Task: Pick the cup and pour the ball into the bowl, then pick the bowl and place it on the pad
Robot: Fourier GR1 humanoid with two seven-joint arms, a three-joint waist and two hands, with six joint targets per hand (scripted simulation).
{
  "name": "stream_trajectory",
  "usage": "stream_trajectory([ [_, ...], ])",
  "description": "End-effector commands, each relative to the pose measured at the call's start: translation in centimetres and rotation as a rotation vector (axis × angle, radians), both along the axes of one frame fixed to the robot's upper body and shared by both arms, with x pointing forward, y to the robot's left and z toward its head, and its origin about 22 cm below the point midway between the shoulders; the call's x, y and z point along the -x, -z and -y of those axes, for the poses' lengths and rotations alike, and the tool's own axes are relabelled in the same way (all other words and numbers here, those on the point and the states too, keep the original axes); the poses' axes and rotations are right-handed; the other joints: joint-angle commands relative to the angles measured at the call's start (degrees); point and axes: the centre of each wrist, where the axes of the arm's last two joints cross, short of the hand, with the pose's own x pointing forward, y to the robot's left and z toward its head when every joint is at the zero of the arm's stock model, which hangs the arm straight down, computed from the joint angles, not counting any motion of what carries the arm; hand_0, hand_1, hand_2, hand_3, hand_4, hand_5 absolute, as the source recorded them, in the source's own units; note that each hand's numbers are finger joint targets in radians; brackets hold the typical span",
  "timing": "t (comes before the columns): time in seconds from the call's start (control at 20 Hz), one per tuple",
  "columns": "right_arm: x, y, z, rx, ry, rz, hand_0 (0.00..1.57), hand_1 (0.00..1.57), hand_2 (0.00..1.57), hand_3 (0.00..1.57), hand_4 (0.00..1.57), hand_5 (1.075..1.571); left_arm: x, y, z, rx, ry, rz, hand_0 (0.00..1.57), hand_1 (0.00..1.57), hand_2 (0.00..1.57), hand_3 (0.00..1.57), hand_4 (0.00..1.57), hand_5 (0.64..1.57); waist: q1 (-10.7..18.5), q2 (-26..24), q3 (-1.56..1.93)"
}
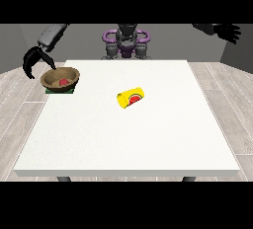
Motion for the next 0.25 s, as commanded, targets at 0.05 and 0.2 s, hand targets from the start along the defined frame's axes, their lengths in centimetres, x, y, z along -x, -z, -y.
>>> stream_trajectory([
  [0.05, -0.6, -1.6, 0.3, -0.019, -0.020, -0.092, 0.00, 0.00, 0.00, 0.00, 0.00, 1.356, -1.8, 2.5, 6.7, 0.026, 0.082, -0.154, 0.00, 0.00, 0.00, 0.00, 0.90, 1.559, -0.1, -10.7, 0.00],
  [0.2, -3.8, -2.3, -5.0, -0.051, -0.197, -0.049, 0.00, 0.00, 0.00, 0.00, 0.48, 1.434, -0.3, 6.1, 4.9, 0.036, 0.010, -0.298, 0.00, 0.00, 0.00, 0.00, 0.90, 1.559, -3.6, -18.6, -0.20],
])
